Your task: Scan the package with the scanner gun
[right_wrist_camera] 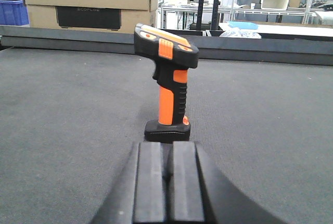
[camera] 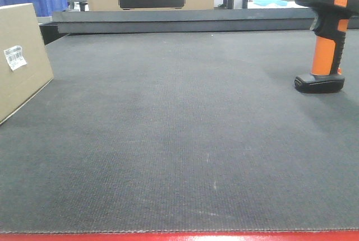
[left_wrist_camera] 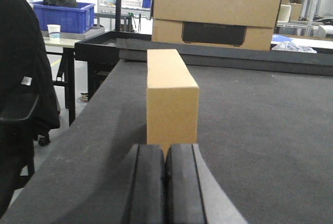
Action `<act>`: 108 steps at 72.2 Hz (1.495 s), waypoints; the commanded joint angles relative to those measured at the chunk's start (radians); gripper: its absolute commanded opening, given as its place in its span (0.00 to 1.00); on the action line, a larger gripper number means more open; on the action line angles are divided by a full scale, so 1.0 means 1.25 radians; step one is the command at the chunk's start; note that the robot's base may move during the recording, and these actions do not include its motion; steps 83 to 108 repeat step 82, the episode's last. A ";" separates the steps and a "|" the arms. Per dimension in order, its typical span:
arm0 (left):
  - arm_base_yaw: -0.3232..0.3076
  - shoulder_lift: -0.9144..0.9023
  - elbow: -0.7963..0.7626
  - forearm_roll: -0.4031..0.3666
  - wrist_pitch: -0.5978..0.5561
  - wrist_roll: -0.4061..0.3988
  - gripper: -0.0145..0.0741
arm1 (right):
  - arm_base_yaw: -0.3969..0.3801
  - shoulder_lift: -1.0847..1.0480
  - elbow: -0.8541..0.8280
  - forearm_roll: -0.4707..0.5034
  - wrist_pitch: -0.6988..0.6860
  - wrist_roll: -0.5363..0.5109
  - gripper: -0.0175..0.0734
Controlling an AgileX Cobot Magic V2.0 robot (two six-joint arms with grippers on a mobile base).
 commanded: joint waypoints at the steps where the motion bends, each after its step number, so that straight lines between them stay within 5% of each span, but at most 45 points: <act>1: -0.018 -0.004 0.002 0.000 -0.015 -0.008 0.04 | 0.000 -0.003 0.000 -0.004 -0.011 0.000 0.01; 22: -0.035 -0.004 0.002 0.009 -0.006 -0.008 0.04 | 0.000 -0.003 0.000 -0.004 -0.011 0.000 0.01; 49: 0.034 -0.004 0.002 0.022 -0.006 -0.008 0.04 | 0.000 -0.003 0.000 -0.004 -0.011 0.000 0.01; 108: 0.034 -0.004 0.002 0.022 -0.006 -0.008 0.04 | 0.000 -0.003 0.000 -0.004 -0.011 0.000 0.01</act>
